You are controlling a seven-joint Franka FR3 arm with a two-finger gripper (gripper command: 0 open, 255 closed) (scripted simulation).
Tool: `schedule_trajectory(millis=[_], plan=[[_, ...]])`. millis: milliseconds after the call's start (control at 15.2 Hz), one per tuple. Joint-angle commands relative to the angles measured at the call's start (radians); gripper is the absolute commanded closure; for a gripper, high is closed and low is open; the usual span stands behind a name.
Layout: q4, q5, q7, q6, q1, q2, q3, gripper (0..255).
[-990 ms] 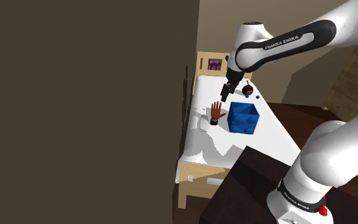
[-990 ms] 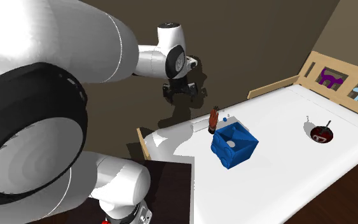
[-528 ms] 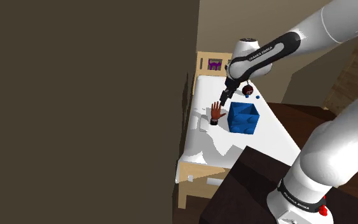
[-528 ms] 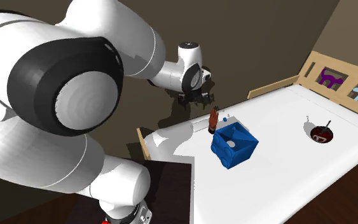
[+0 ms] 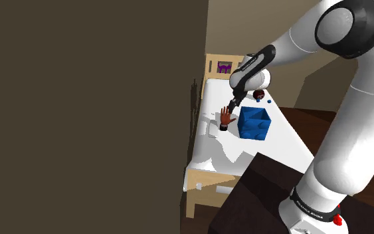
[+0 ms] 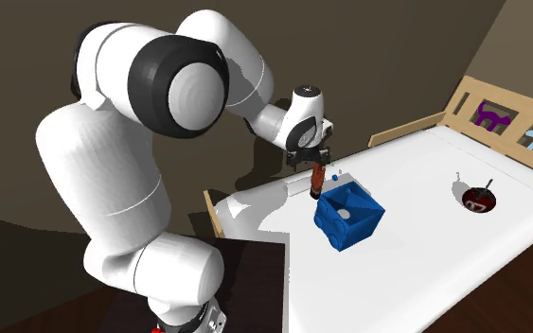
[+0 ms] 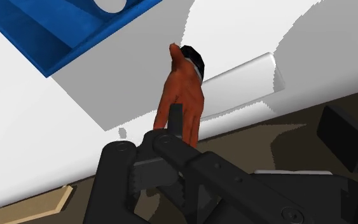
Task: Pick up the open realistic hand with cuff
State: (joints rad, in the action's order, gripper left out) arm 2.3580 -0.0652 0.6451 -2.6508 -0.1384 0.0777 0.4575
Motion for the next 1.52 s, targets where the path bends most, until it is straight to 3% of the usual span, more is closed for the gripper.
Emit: schedule_trajectory(millis=[0, 330, 990, 1056, 1452], plan=[[-0.035, -0.086, 0.079, -0.036, -0.022, 0.076, -0.007, 0], [-0.184, -0.270, 0.247, -0.079, -0.133, 0.278, -0.084, 0], [-0.200, -0.345, 0.307, -0.156, -0.189, 0.371, -0.151, 0], [-0.198, -0.344, 0.304, -0.156, -0.186, 0.369, -0.150, 255], [-0.198, -0.344, 0.304, -0.156, -0.186, 0.369, -0.150, 255]])
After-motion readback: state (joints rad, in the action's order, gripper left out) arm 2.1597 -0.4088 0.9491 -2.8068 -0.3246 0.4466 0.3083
